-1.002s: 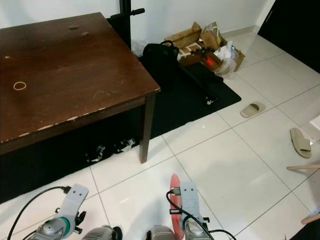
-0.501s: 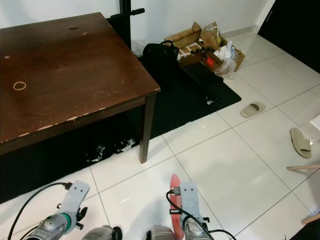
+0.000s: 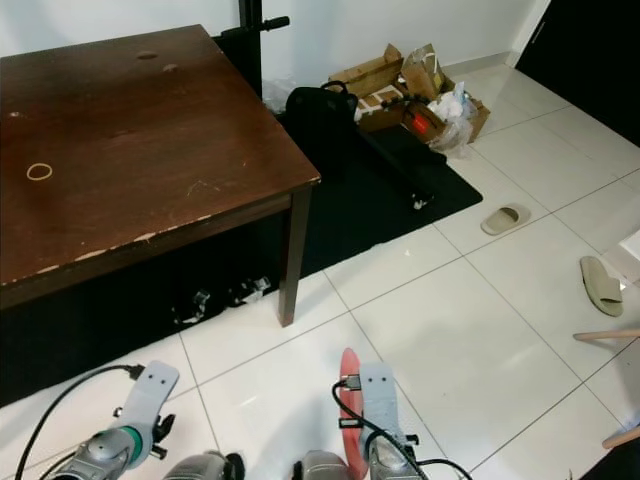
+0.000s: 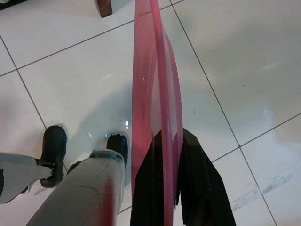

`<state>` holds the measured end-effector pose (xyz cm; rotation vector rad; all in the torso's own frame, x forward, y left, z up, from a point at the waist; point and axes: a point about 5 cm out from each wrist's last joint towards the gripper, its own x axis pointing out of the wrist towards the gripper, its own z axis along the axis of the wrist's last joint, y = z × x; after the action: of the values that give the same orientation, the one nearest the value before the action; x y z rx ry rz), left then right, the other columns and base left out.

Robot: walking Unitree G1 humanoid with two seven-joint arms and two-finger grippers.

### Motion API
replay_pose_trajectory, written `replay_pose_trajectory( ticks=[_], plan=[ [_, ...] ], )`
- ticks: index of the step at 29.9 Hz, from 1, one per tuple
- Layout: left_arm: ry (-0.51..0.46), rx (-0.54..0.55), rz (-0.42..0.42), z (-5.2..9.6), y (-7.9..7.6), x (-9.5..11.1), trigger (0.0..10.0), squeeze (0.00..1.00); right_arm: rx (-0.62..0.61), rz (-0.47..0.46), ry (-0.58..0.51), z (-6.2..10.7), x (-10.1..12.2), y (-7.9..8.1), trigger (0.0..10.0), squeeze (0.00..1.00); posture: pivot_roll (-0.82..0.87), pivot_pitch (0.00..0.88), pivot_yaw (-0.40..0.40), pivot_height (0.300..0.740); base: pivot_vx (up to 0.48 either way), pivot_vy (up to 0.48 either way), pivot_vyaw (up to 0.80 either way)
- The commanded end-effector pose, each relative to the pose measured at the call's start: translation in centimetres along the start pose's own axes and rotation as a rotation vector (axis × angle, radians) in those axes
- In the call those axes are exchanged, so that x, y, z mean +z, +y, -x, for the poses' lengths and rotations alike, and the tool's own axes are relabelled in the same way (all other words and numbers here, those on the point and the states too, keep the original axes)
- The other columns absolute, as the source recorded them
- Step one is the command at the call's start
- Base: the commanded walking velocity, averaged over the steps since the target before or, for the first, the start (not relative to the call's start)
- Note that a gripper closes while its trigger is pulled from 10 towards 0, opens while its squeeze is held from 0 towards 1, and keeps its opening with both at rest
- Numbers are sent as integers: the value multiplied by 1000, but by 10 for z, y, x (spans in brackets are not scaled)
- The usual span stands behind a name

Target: Setting the table

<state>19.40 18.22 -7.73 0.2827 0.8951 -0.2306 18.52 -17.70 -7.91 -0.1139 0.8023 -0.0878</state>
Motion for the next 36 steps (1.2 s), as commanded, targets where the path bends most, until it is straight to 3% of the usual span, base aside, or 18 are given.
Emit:
replay_pose_trajectory(
  ticks=[1,36],
  plan=[
    [25,-5,3,1,-1,-7,10000,0,-5,-3,11,1,-3,0,10000,0,-78,0,22,740,0,0,0],
    [36,-10,-21,2,-1,-9,10000,0,-15,2,14,1,-5,-4,10000,0,-85,0,27,740,0,0,0]
  ],
)
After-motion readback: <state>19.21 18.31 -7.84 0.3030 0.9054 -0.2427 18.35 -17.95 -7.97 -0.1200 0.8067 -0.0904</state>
